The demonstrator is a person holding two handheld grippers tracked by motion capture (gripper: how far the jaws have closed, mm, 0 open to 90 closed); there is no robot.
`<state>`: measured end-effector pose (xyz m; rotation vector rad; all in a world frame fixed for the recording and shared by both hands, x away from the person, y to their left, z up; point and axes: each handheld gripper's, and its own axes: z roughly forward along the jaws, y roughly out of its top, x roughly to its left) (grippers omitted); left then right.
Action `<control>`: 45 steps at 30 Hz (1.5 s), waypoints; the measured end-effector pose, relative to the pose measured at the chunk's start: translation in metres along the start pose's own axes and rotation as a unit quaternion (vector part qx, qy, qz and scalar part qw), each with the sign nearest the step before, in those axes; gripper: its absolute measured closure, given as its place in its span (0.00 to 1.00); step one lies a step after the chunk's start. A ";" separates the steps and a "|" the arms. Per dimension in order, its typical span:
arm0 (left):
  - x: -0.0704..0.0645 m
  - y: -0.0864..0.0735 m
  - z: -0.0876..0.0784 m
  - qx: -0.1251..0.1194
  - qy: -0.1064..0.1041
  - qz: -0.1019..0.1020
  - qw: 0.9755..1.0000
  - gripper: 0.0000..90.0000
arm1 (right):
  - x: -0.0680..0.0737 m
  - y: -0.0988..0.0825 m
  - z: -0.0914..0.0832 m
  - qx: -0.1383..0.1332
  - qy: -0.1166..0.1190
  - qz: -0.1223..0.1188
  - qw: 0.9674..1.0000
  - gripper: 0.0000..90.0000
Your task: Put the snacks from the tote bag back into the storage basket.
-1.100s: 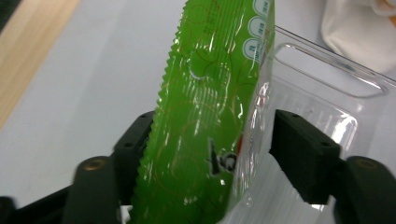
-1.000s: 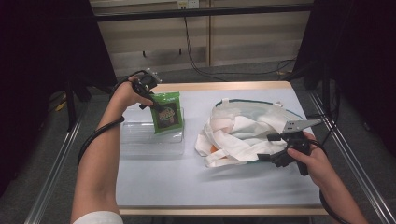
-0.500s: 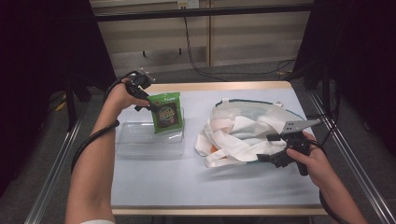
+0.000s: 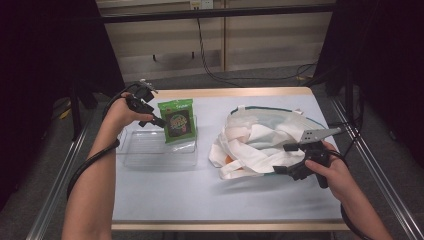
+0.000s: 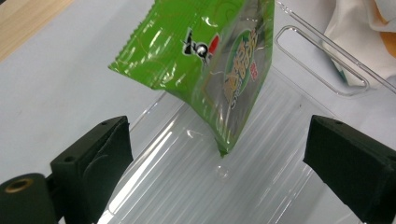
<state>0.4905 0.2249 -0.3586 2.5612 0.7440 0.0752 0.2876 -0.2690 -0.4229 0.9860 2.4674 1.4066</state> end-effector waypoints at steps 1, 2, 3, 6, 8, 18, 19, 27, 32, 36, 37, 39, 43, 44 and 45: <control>-0.003 -0.001 0.001 -0.010 -0.003 -0.010 1.000 0.08 | 0.001 0.000 0.000 -0.001 0.000 0.000 1.000 0.03; -0.006 -0.003 0.002 -0.018 -0.003 -0.021 1.000 0.08 | 0.001 0.000 0.000 -0.001 0.001 -0.001 1.000 0.03; -0.004 -0.004 -0.001 -0.001 -0.005 0.001 1.000 0.08 | 0.001 0.001 0.000 -0.002 0.001 -0.002 1.000 0.03; -0.010 -0.007 0.000 -0.013 -0.009 -0.010 1.000 0.08 | 0.002 0.001 0.001 -0.001 0.001 -0.003 1.000 0.03; -0.011 -0.009 0.000 -0.010 -0.010 -0.002 1.000 0.08 | 0.002 0.002 0.001 -0.002 0.002 -0.002 1.000 0.03; -0.027 -0.017 0.008 -0.032 -0.029 -0.024 0.999 0.08 | 0.003 0.003 -0.002 -0.005 0.002 -0.005 1.000 0.03; -0.029 -0.017 0.009 -0.035 -0.030 -0.029 0.999 0.08 | 0.003 0.003 -0.002 -0.006 0.001 -0.006 1.000 0.03; -0.044 -0.017 0.015 -0.052 -0.043 -0.029 0.997 0.08 | 0.003 0.003 -0.005 -0.008 0.000 -0.007 1.000 0.03; -0.050 -0.016 0.013 -0.045 -0.046 0.008 0.998 0.08 | 0.004 0.003 -0.006 -0.009 0.001 -0.007 1.000 0.03; -0.064 -0.017 0.017 -0.069 -0.052 -0.022 0.996 0.08 | 0.005 0.003 -0.008 -0.011 0.000 -0.007 1.000 0.03; -0.065 -0.018 0.017 -0.067 -0.053 -0.021 0.996 0.08 | 0.005 0.003 -0.008 -0.011 0.000 -0.007 1.000 0.03; -0.066 -0.018 0.015 -0.062 -0.050 -0.006 0.997 0.08 | 0.005 0.003 -0.008 -0.010 0.000 -0.008 1.000 0.03; -0.071 -0.017 0.011 -0.063 -0.047 0.022 0.997 0.08 | 0.005 0.002 -0.009 -0.008 -0.002 -0.010 1.000 0.03; -0.073 -0.017 0.011 -0.068 -0.048 0.015 0.996 0.08 | 0.005 0.002 -0.009 -0.008 -0.001 -0.010 1.000 0.03; -0.078 -0.016 0.013 -0.084 -0.048 0.003 0.995 0.08 | 0.006 0.002 -0.009 -0.009 -0.002 -0.009 1.000 0.03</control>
